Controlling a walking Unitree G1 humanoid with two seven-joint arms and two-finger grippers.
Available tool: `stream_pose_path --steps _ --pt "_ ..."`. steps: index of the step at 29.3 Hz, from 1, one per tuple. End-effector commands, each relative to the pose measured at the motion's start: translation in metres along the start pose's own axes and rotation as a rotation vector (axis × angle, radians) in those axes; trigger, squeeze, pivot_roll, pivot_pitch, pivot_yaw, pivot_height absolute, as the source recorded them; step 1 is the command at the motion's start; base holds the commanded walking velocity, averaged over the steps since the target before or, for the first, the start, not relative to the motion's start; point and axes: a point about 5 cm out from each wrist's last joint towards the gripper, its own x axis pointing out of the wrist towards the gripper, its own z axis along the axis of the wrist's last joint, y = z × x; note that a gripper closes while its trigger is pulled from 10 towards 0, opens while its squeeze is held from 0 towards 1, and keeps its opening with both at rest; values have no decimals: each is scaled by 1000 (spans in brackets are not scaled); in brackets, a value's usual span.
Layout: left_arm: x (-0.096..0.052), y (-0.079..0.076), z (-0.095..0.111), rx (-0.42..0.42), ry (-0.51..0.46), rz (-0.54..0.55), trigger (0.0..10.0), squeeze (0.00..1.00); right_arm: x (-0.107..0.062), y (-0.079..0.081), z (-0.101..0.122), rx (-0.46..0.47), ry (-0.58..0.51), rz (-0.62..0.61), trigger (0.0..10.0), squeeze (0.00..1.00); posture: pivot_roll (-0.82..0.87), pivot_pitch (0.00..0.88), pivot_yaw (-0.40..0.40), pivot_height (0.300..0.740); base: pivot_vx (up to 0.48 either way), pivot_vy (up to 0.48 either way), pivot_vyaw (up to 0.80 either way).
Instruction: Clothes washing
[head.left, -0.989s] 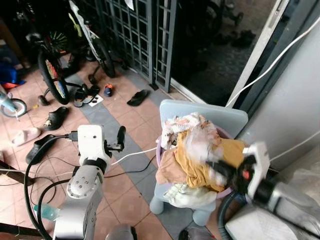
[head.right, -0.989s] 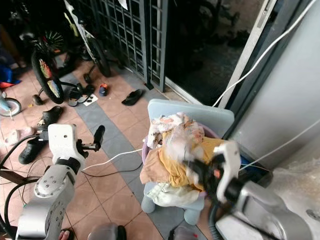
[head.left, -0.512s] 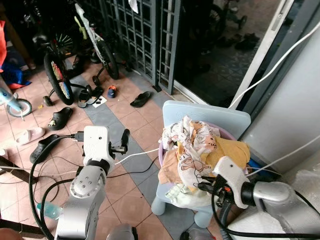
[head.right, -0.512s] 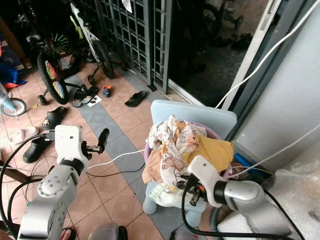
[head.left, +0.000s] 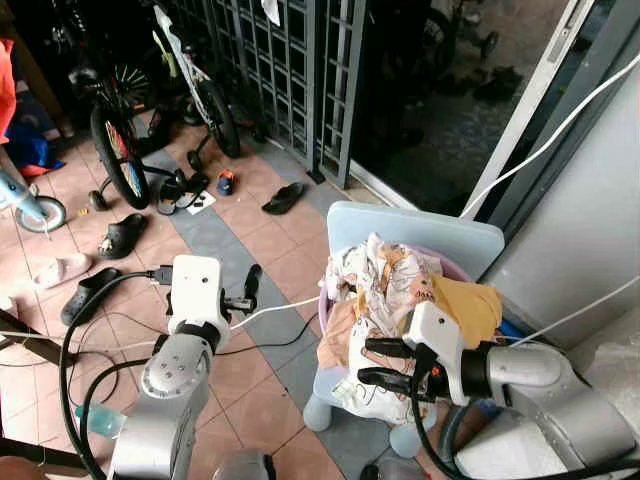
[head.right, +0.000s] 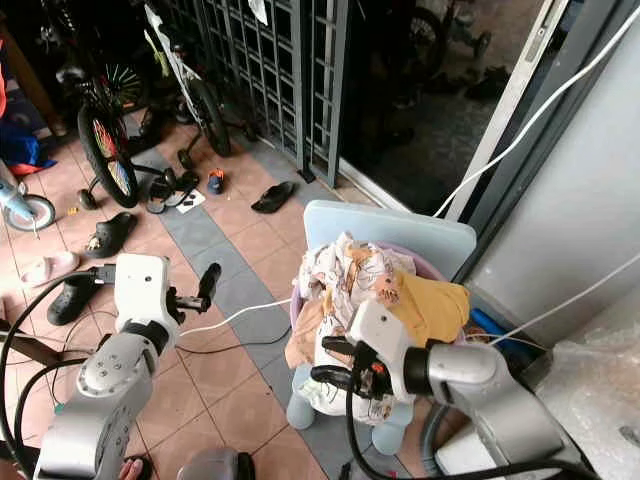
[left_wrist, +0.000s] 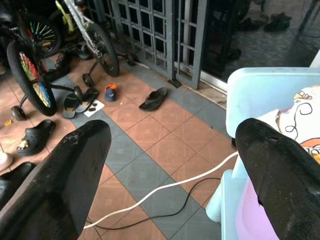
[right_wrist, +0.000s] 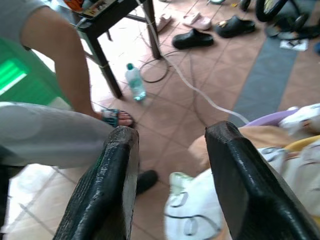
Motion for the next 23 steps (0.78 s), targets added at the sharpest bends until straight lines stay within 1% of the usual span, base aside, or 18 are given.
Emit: stream_pose_path --steps 1,2,3,4,7,8,9,10,11,12,13,14,15,16,17,18,20,23 --pt "1 -1 -1 15 11 -5 10000 0 0 -13 6 -27 -21 -68 10000 1000 20 9 26 740 0 0 0" --pt "1 -1 -1 16 11 -6 10000 0 4 -23 9 -50 -35 -159 10000 1000 22 11 23 740 0 0 0" --pt "1 -2 0 17 9 -8 10000 0 12 -39 15 -83 -46 -307 10000 1000 21 13 23 740 0 0 0" --pt "1 -2 0 18 8 -8 10000 0 15 -47 16 -85 -40 -394 10000 1000 20 16 23 740 0 0 0" --pt "2 -3 1 18 4 -7 10000 0 22 -61 19 -55 -39 -553 10000 1000 28 17 18 740 0 0 0" --pt "2 -3 1 18 4 -7 10000 0 22 -61 19 -55 -39 -553 10000 1000 28 17 18 740 0 0 0" --pt "1 -3 2 17 2 -2 10000 0 26 -68 20 -20 -38 -643 10000 1000 32 22 17 740 0 0 0" --pt "1 -3 2 16 2 0 10000 0 27 -70 19 -9 -31 -673 10000 1000 35 25 15 740 0 0 0" --pt "-1 -2 1 15 5 5 10000 0 31 -73 14 3 1 -720 10000 902 36 29 16 740 0 0 0" --pt "-1 -2 0 14 6 7 10000 0 32 -74 12 6 13 -732 10000 902 36 29 16 740 0 0 0" --pt "-3 0 -1 16 10 15 10000 0 34 -77 4 27 48 -768 10000 318 40 35 14 740 0 0 0" --pt "-3 1 -1 17 11 22 10000 0 34 -79 -2 59 69 -791 10000 82 42 37 12 740 0 0 0" --pt "-4 2 -1 17 11 28 10000 0 35 -80 -6 81 83 -807 8392 0 42 37 12 740 0 0 0" --pt "-5 4 -2 17 10 42 10000 0 36 -81 -17 133 124 -839 3333 0 43 41 10 740 0 0 0" --pt "-5 6 -2 18 11 52 10000 0 36 -81 -24 160 155 -854 0 0 43 41 10 740 0 0 0" --pt "-5 6 -2 18 11 52 10000 0 36 -81 -24 160 155 -854 0 0 43 41 10 740 0 0 0" --pt "-5 8 -2 17 9 58 10000 0 34 -80 -35 207 207 -882 0 0 41 46 7 740 0 0 0" --pt "-4 6 -2 17 9 51 10000 0 31 -81 -41 227 228 -889 0 0 37 49 7 740 0 0 0"
